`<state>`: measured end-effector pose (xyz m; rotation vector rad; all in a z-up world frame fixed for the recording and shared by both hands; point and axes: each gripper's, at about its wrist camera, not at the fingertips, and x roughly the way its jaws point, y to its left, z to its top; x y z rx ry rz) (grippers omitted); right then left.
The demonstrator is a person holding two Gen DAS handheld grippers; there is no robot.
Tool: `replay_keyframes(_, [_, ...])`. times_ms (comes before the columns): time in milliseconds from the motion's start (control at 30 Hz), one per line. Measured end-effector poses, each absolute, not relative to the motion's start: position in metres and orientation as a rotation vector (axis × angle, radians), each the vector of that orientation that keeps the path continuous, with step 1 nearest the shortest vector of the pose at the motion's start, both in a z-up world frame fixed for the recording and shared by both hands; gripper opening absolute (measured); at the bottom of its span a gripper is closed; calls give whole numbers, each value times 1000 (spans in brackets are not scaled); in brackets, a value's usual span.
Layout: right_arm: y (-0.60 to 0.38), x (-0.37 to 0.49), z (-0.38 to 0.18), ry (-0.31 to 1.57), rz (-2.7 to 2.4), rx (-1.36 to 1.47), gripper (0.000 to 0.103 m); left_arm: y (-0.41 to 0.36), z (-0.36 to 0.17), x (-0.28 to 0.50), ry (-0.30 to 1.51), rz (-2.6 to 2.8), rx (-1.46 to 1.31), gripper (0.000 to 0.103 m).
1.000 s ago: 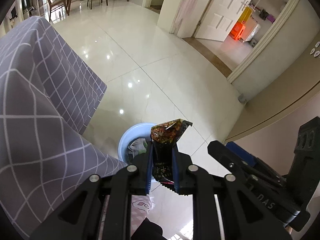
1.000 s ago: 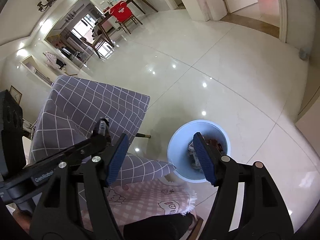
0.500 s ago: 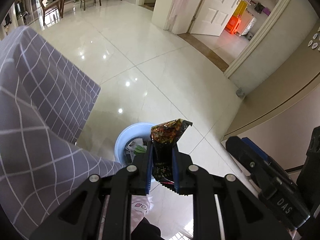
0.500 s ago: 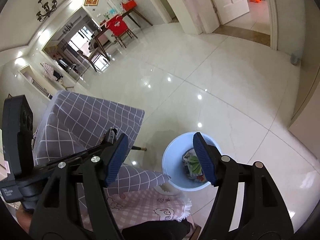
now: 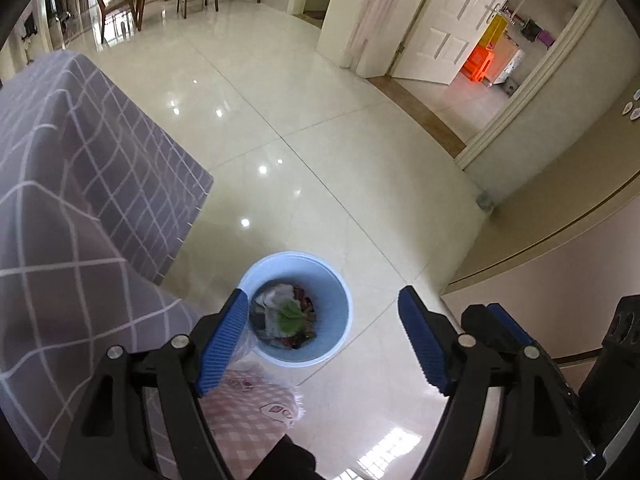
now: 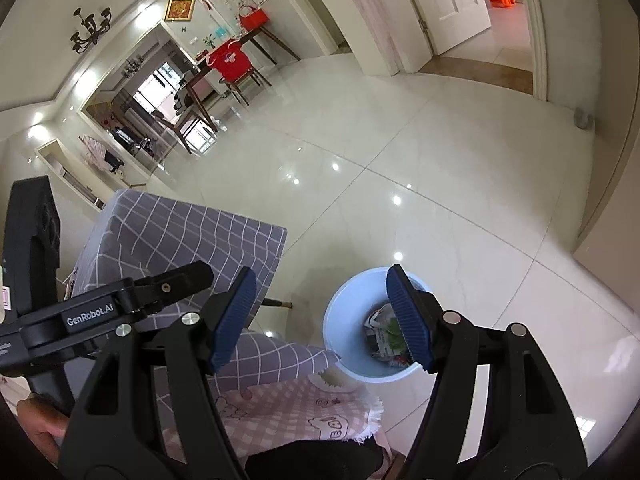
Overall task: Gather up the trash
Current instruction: 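Move to the table and grasp the clear plastic bottle with the left tool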
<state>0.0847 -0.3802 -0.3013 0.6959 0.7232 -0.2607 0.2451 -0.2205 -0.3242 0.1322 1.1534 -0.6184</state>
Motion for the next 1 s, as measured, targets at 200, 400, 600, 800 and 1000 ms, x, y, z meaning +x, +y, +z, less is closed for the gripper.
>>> replay_keyframes(200, [-360,90,-287,719,-213,674,67,-203,-299,237,1098,-595,134,76])
replay_keyframes(400, [-323,106,-256,682,-132,630,67,-164,-264,239,1042,-548,121,76])
replay_keyframes(600, [-274,131,-217,636,-27,564,67,-99,-224,251,965,-483,47,77])
replay_keyframes(800, [-212,168,-186,622,92,480,67,-18,-198,269,897,-359,-20,79])
replay_keyframes(1000, [-154,213,-171,653,178,385,67,50,-191,295,880,-227,-60,79])
